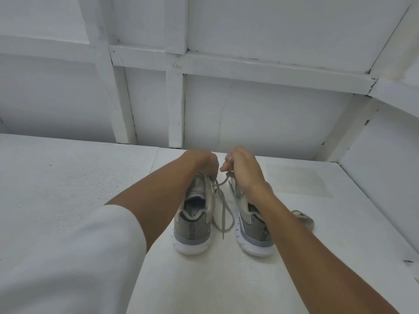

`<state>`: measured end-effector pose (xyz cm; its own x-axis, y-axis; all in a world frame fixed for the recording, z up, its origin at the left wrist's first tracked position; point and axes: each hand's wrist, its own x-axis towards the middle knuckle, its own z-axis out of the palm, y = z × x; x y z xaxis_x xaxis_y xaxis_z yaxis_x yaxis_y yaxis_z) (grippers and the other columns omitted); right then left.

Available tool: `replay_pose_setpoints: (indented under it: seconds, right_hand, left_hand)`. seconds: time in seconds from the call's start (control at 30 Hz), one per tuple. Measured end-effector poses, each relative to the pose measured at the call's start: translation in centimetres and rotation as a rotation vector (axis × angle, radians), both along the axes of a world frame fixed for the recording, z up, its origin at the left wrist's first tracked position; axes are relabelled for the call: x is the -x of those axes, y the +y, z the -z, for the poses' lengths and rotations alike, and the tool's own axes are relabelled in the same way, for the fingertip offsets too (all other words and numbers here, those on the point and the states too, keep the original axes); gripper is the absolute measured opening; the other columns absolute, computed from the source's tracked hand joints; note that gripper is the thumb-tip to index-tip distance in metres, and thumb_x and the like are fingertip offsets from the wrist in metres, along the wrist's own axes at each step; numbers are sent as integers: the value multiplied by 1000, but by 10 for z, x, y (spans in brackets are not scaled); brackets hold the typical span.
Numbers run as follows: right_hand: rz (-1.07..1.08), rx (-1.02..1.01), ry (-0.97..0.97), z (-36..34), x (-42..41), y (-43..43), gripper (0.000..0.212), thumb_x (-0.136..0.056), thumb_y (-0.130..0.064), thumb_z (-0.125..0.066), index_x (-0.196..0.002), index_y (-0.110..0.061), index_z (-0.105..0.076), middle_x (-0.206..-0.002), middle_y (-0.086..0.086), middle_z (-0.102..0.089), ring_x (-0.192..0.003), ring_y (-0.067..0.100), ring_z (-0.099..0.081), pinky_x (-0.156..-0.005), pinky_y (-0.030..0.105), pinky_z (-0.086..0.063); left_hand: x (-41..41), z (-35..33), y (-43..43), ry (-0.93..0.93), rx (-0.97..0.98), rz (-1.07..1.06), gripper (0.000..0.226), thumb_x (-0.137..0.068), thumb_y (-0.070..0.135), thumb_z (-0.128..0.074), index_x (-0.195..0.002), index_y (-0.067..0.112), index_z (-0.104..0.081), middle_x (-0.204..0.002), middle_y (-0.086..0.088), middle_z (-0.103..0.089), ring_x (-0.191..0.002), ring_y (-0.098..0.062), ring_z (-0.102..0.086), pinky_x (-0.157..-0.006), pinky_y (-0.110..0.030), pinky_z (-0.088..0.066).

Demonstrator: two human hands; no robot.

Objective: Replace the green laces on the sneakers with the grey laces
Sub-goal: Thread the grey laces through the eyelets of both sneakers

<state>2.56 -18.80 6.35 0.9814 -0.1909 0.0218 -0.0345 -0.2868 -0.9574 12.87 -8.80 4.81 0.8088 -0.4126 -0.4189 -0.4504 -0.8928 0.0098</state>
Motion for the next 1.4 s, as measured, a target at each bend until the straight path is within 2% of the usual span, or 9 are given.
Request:
replay_pose_setpoints:
  seconds: [0.13, 0.23, 0.47, 0.57, 0.73, 0.9, 1.03, 1.23, 1.4]
  right_hand:
    - [-147, 248, 163, -10, 14, -10, 13, -85, -18, -50, -90, -16, -61, -87, -4, -71, -78, 20, -64, -68, 34, -56]
    - [-142, 322, 189, -18, 13, -23, 11, -87, -16, -52, -92, -20, -62, -98, 3, -68, -87, 20, -68, -76, 43, -60]
    - [-178, 194, 240, -31, -25, -36, 45, -90, -15, -61, -128, -26, -40, -86, 9, -66, -56, 16, -58, -51, 26, -49]
    - [-257, 237, 289, -23, -41, -30, 28, -94, -24, -59, -122, -17, -54, -80, 5, -64, -51, 12, -53, -51, 24, -43]
    - [-227, 204, 359, -15, -64, -33, 23, -98, -10, -46, -113, 2, -60, -86, 7, -65, -60, 13, -60, -52, 21, -44]
    - [-147, -176, 317, -29, -84, -45, 20, -95, 5, -40, -105, 5, -58, -86, 15, -62, -73, 23, -64, -75, 32, -56]
    - [-51, -453, 227, -47, -102, -49, 12, -96, 0, -42, -89, -1, -51, -80, 18, -58, -67, 23, -60, -56, 27, -57]
    - [38, -310, 159, -72, -114, -58, 7, -93, -4, -52, -92, -5, -58, -79, 6, -63, -42, 6, -40, -35, 18, -26]
    - [-71, -280, 137, -73, -105, -46, 12, -95, 0, -50, -102, -3, -60, -85, 8, -64, -56, 10, -52, -45, 18, -43]
  left_hand:
    - [-1, -1, 7, -6, 195, -41, 25, -89, 21, -55, -108, 8, -66, -104, -4, -66, -94, -24, -59, -86, -34, -49]
    - [-4, -6, 19, 79, 549, -169, 15, -92, 22, -57, -100, 13, -67, -107, -3, -64, -100, -21, -55, -93, -33, -45]
    - [13, -48, 32, 227, 1036, -187, 12, -92, 20, -58, -85, 18, -67, -130, -6, -61, -126, -24, -50, -98, -34, -38]
    - [27, -74, 32, 212, 1109, -112, 10, -85, 24, -63, -75, 22, -65, -132, -3, -61, -127, -21, -50, -94, -29, -36]
    - [50, -88, 40, 109, 1040, -34, 6, -88, 21, -67, -85, 16, -67, -141, 8, -52, -126, -8, -47, -99, -28, -27]
    - [85, -68, 54, -18, 964, 47, 6, -85, 31, -72, -83, 25, -72, -133, 14, -56, -119, -2, -51, -104, -29, -31]
    - [118, -41, 49, -127, 896, 116, 6, -84, 31, -72, -84, 26, -72, -130, 11, -55, -121, -1, -44, -98, -22, -30]
    - [137, -1, 43, -177, 649, 161, 13, -84, 47, -68, -89, 36, -70, -139, 15, -46, -143, -11, -15, -114, -52, -19]
    - [122, -6, 53, -316, 725, -30, 26, -90, 48, -58, -109, 33, -69, -134, 9, -54, -137, -16, -30, -111, -45, -28]
